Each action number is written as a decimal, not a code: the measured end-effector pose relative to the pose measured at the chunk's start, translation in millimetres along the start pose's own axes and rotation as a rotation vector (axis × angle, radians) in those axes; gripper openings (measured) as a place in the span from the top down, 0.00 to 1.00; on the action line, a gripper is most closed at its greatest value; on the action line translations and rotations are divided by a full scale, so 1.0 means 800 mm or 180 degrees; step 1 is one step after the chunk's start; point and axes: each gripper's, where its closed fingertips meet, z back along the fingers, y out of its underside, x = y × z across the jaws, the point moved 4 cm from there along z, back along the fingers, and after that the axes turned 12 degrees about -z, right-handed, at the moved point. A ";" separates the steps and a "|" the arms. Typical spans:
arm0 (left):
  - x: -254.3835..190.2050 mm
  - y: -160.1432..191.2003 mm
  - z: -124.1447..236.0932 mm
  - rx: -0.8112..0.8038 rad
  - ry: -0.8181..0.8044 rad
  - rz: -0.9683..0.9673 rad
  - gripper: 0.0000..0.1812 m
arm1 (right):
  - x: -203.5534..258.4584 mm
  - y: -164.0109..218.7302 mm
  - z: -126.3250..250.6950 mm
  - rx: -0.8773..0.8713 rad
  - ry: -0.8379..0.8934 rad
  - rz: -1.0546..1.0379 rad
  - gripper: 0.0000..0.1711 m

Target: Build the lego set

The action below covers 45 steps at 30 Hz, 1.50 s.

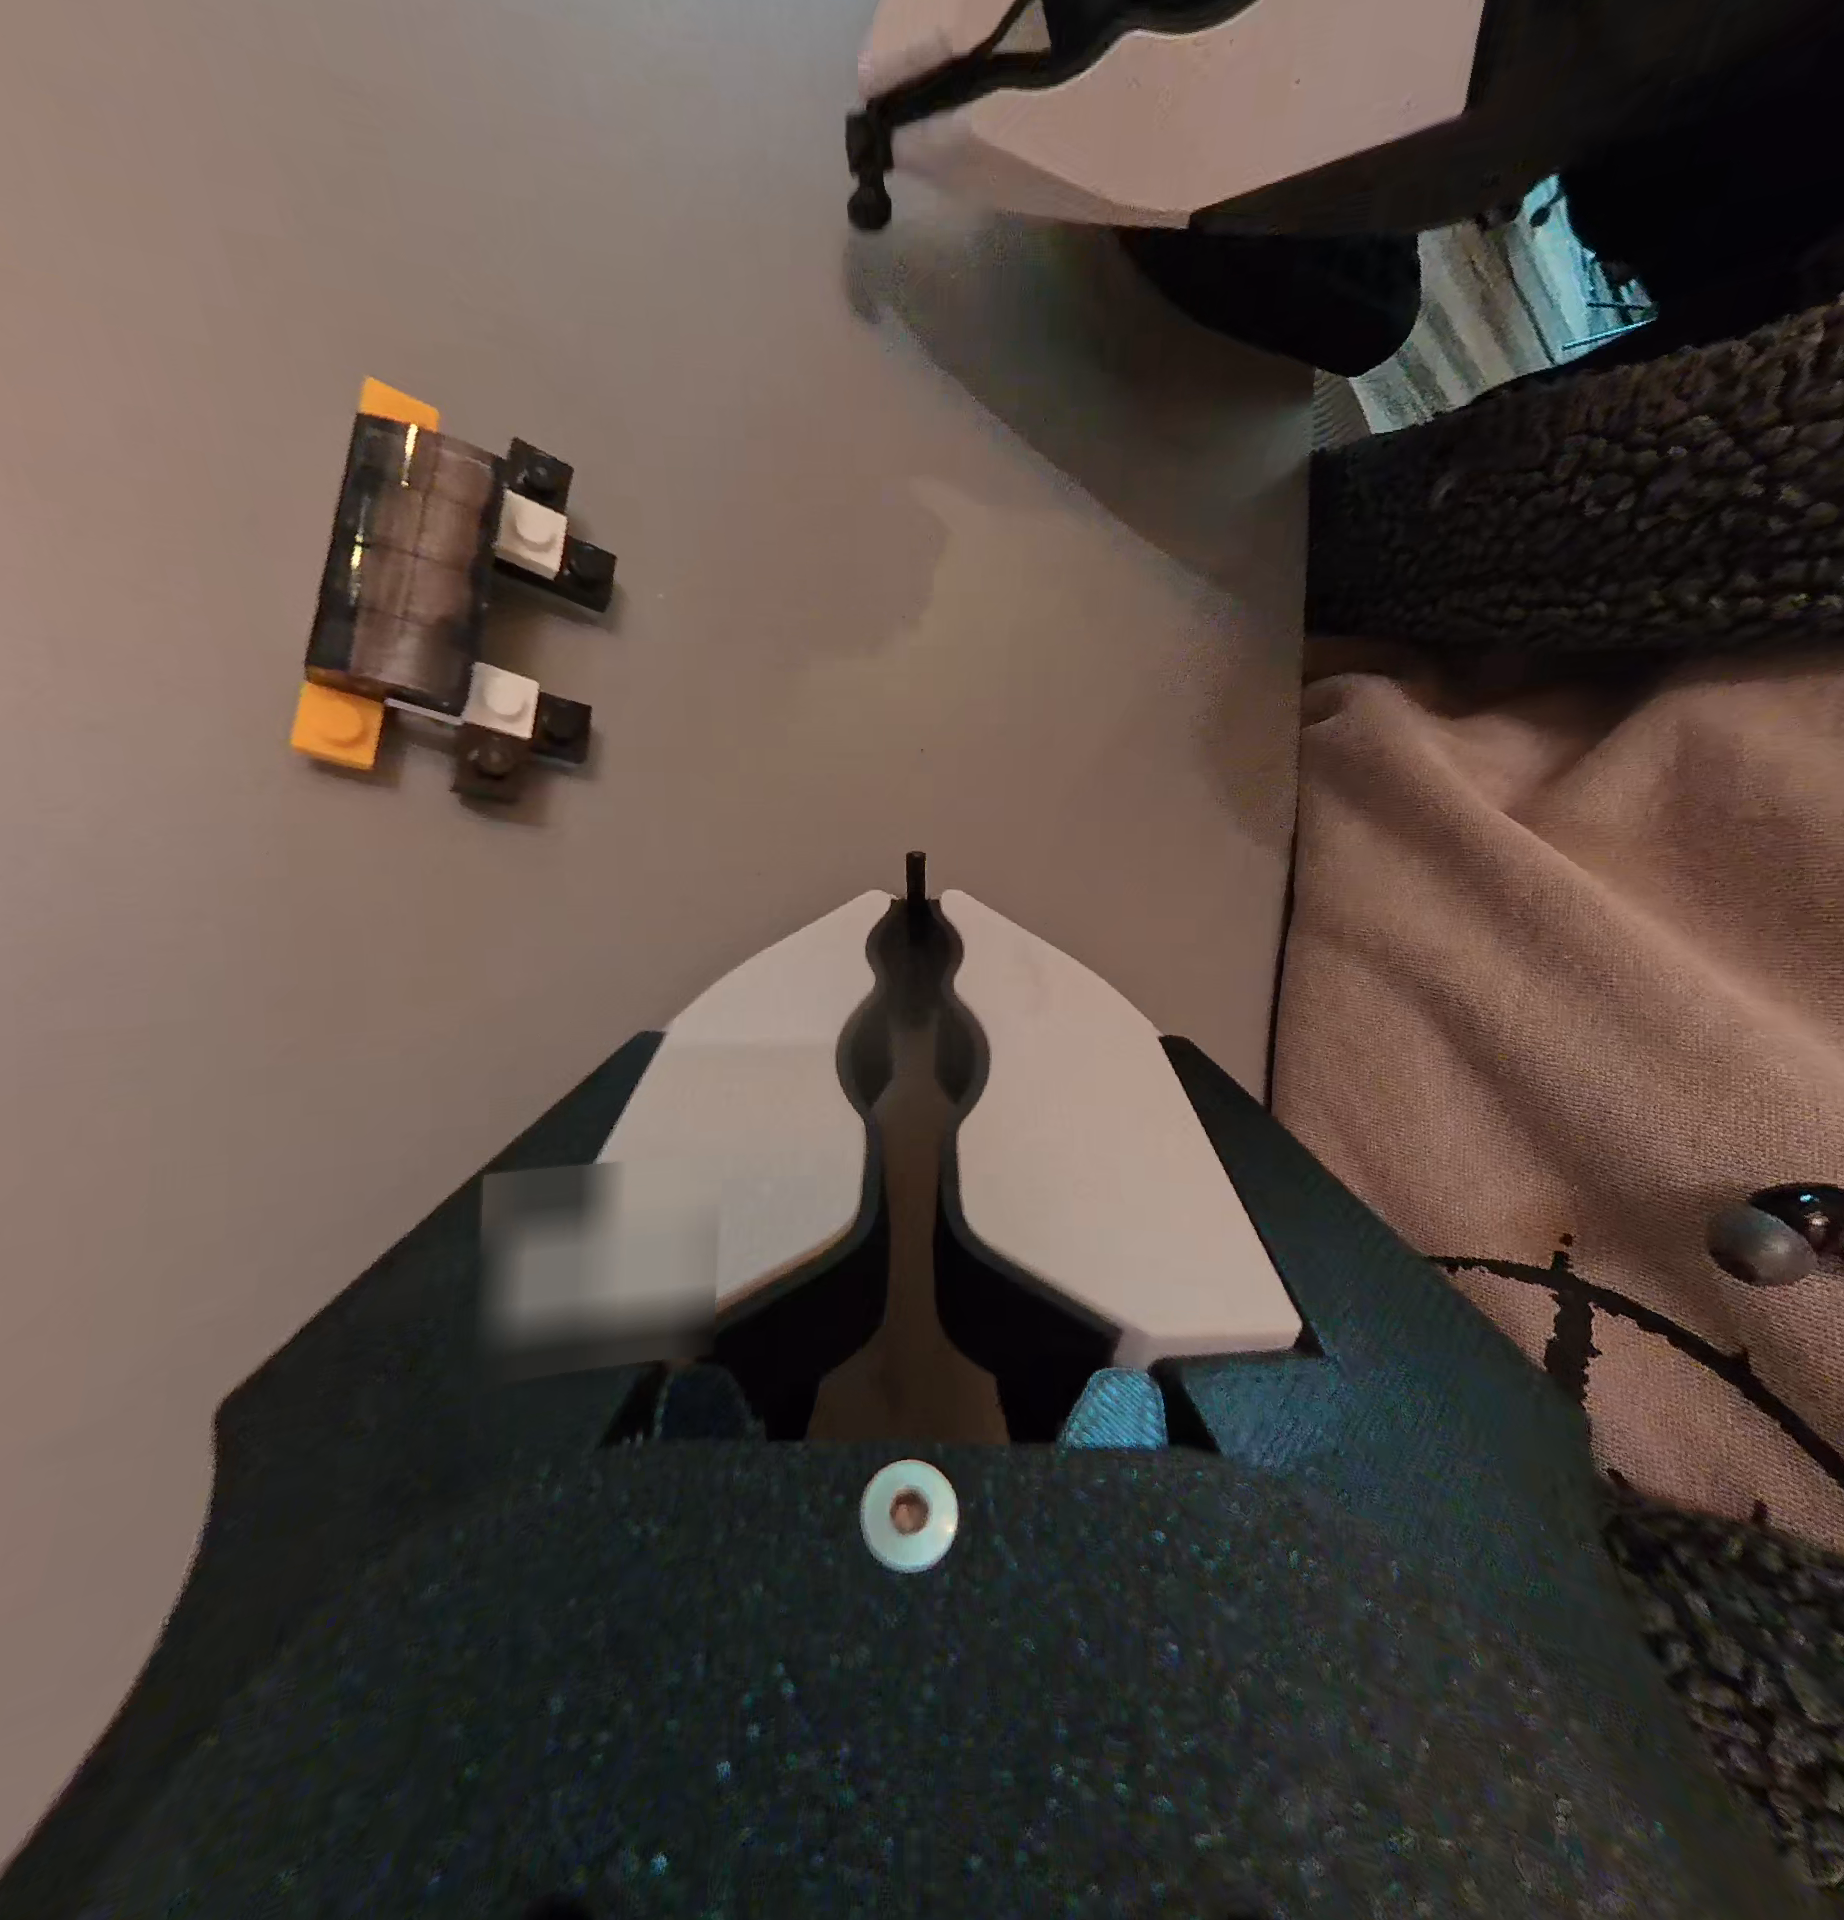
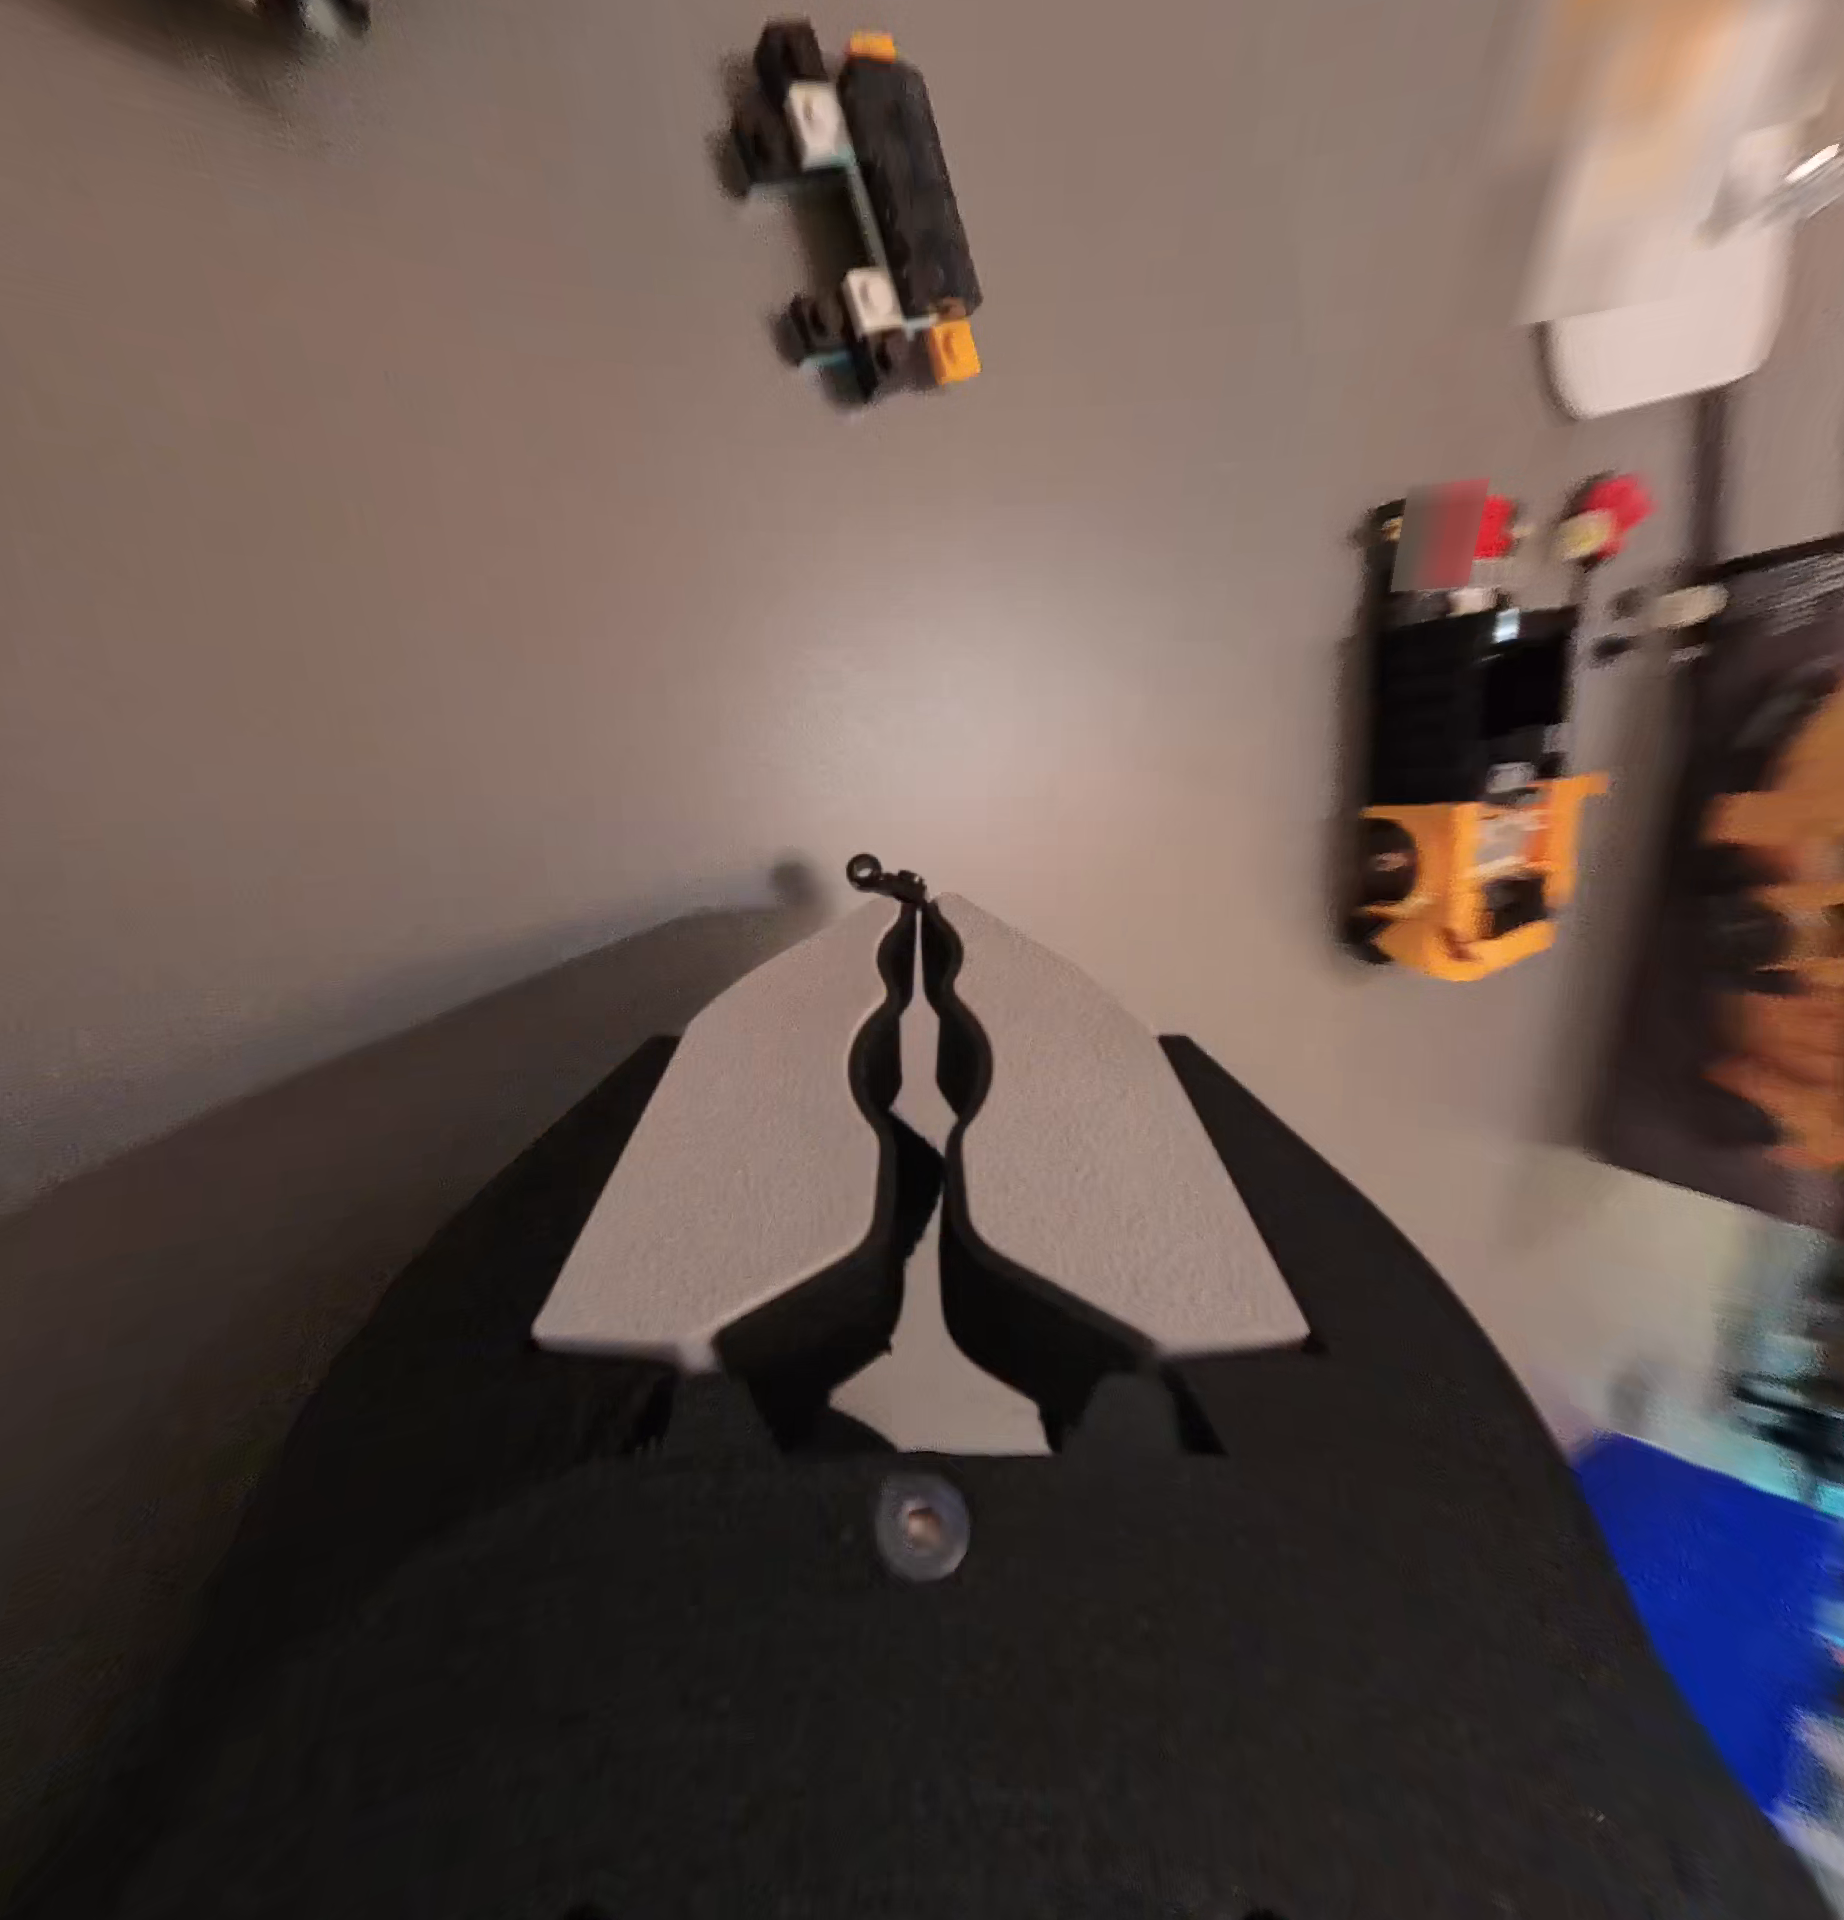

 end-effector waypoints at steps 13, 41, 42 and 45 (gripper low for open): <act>-0.005 -0.002 -0.004 0.0035 -0.0021 -0.0060 0.99 | 0.064 0.040 0.038 -0.0114 -0.0350 0.0302 0.96; -0.013 -0.026 -0.025 -0.0471 0.0270 0.0104 0.99 | 0.013 0.032 0.001 -0.0043 -0.2414 -0.1047 0.93; -0.013 -0.026 -0.025 -0.0469 0.0273 0.0106 0.99 | 0.014 0.031 -0.001 0.0001 -0.2364 -0.1013 0.96; -0.013 -0.026 -0.025 -0.0464 0.0278 0.0111 0.99 | 0.015 0.029 -0.001 0.0088 -0.2248 -0.0857 0.97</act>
